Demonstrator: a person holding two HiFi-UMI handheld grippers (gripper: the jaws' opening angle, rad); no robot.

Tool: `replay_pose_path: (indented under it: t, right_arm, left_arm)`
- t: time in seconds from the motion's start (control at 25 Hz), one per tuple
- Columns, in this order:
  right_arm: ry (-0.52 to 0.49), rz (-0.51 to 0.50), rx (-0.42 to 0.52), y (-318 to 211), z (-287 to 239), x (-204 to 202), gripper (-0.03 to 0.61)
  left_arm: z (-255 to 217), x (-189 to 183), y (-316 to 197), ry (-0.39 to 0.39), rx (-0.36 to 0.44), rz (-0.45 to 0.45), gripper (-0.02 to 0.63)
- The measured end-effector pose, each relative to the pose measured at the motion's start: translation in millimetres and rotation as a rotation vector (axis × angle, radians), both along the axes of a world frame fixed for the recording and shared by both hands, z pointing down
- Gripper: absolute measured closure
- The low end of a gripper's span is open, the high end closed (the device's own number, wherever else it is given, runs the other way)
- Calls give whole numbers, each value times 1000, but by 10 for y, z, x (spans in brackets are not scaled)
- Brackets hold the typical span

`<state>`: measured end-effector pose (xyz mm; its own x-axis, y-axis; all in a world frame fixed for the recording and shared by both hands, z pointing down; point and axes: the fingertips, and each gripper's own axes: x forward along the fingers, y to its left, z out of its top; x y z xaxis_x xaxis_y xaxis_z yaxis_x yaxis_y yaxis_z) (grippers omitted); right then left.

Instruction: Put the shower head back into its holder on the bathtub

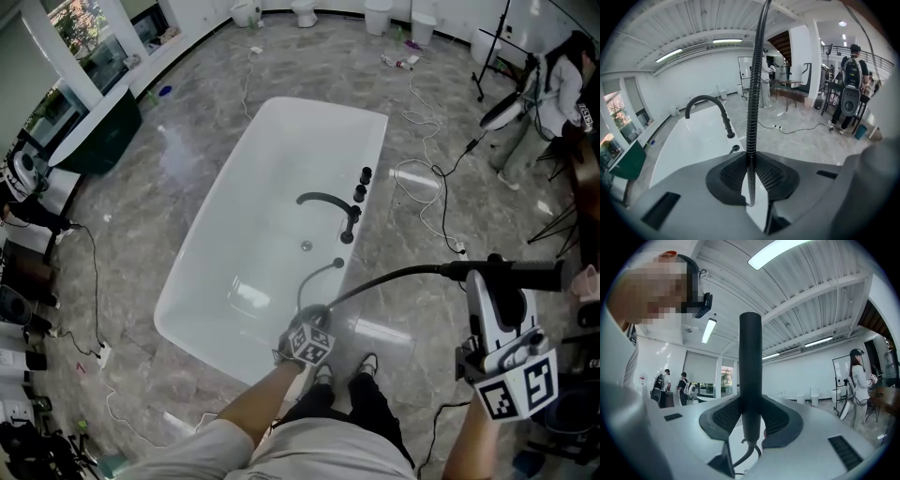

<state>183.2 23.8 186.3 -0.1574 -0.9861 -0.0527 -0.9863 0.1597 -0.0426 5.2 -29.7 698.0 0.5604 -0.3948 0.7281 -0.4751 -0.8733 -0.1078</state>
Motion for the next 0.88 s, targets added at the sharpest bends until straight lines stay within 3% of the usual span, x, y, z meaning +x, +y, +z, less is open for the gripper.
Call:
replay_pose_path:
  t: [0.32, 0.64, 0.88]
  right_arm:
    - [-13, 80, -24, 25, 223, 287, 436]
    - [-56, 192, -84, 58, 529, 736, 437]
    - [-67, 249, -166, 55, 905, 977, 437]
  left_arm:
    - [-386, -400, -417, 89, 31, -194, 560]
    - [-966, -571, -715, 183, 140, -294, 560]
    - [-1530, -501, -913, 273, 198, -328, 560]
